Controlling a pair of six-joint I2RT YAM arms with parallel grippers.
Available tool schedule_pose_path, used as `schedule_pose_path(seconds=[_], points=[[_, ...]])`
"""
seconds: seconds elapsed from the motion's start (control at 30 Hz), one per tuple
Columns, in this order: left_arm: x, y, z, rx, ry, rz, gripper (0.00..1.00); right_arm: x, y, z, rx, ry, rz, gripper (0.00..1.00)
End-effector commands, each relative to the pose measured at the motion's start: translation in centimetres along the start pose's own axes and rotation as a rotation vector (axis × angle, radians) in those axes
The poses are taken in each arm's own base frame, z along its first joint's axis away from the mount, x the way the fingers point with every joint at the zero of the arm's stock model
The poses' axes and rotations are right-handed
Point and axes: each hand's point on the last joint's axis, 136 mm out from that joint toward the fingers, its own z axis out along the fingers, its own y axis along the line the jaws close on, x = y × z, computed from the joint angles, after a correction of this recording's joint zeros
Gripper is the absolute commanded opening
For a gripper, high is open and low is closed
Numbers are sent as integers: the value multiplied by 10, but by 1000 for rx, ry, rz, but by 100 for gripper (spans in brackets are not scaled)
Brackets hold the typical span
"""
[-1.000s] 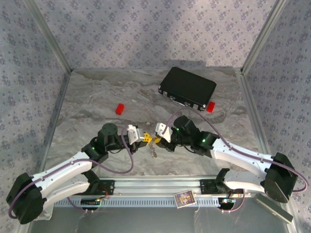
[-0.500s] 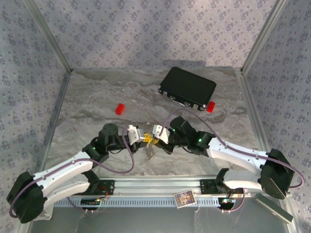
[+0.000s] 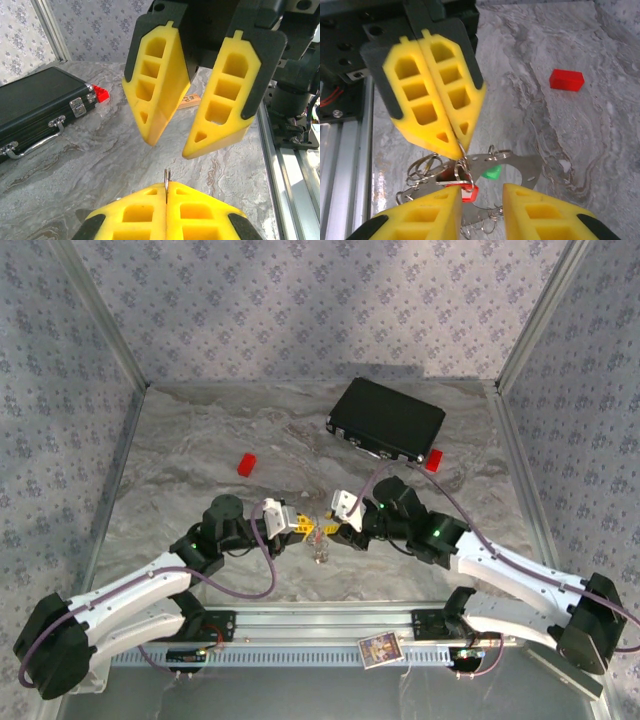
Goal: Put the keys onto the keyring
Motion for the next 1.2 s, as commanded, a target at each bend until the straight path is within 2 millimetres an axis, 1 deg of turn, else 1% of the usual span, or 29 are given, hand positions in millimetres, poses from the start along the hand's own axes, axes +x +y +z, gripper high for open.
schedule_pose_path(seconds=[0.0, 0.23, 0.47, 0.53, 0.63, 0.67, 0.73, 0.77, 0.83, 0.93, 1.03, 1.17], points=[[-20, -6, -1, 33, -72, 53, 0, -3, 9, 2, -54, -35, 11, 27], [-22, -8, 1, 49, -77, 57, 0, -6, 11, 10, -87, -43, 18, 23], [-21, -10, 1, 57, -74, 56, 0, -8, 11, 16, -100, -54, 30, 15], [-21, -10, 1, 57, -73, 57, 0, -9, 11, 17, -104, -57, 29, 11], [-20, -8, 1, 44, -67, 51, 0, -9, 12, 17, -107, -51, 26, 2], [-18, -5, 1, 31, -57, 44, 3, -8, 11, 17, -105, -44, 22, 0], [-14, -3, 1, 17, -24, 40, 19, -8, 10, 15, -98, -29, 11, 0], [-11, -2, 1, 12, 1, 38, 23, -7, 10, 13, -95, -17, 3, 0], [-6, 0, 0, 3, 44, 38, 25, -7, 9, 11, -90, 7, -15, 0], [0, 0, -1, 4, 91, 45, 26, -5, 9, 8, -84, 60, -49, 0], [0, 0, -2, 5, 109, 55, 24, 0, 9, 9, -88, 130, -85, 0], [-1, 1, -2, 4, 116, 68, 22, -3, 11, 11, -101, 177, -128, 0]])
